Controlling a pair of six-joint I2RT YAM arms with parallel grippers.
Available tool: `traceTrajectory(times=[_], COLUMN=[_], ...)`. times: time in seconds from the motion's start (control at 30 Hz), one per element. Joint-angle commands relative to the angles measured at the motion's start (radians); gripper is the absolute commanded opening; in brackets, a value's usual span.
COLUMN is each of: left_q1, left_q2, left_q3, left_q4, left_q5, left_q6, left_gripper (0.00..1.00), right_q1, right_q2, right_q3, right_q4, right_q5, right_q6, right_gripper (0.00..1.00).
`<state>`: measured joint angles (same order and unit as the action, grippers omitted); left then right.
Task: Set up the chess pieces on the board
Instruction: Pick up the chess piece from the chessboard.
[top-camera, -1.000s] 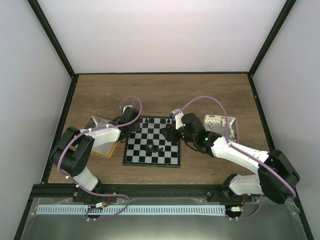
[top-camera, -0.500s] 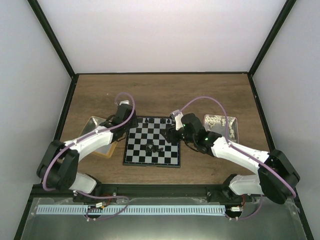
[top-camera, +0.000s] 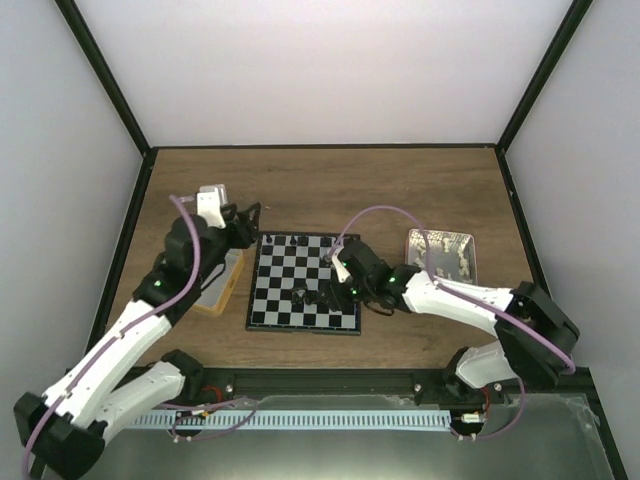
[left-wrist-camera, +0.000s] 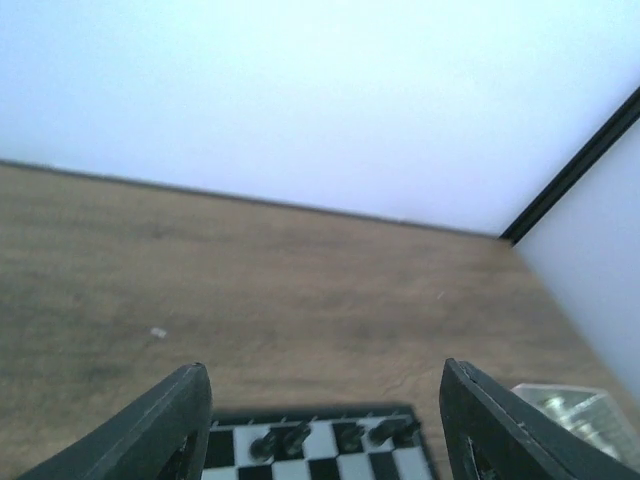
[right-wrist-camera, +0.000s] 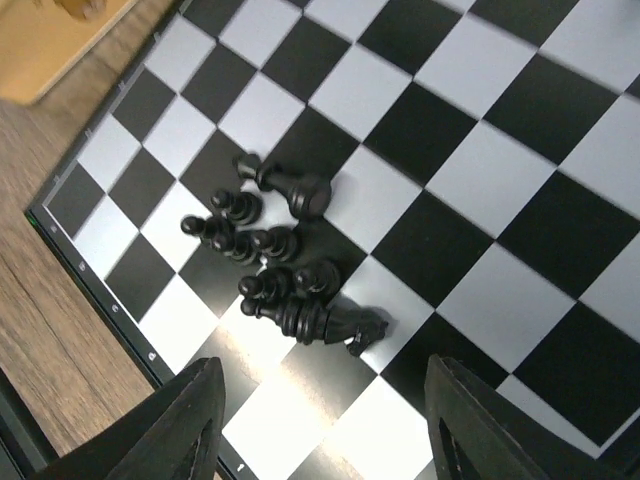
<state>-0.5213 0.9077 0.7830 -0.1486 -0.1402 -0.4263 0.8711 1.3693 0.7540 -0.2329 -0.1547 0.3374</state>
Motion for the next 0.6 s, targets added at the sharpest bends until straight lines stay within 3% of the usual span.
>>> traceTrajectory(times=[0.0,0.57], left_q1=[0.003,0.003], left_q2=[-0.112,-0.308], left_q3=[-0.033,0.058], left_q4=[0.046,-0.066], left_q5=[0.033,-0.106], left_q6=[0.067,0.174], left_gripper=[0.66,0.75], right_q1=[0.033,0.064], right_q2=[0.054,0.253], right_q3=[0.081,0.208], right_q4=[-0.06,-0.069], right_q5=[0.043,0.06], right_q6=[0.011,-0.003], right_gripper=[0.56,0.41])
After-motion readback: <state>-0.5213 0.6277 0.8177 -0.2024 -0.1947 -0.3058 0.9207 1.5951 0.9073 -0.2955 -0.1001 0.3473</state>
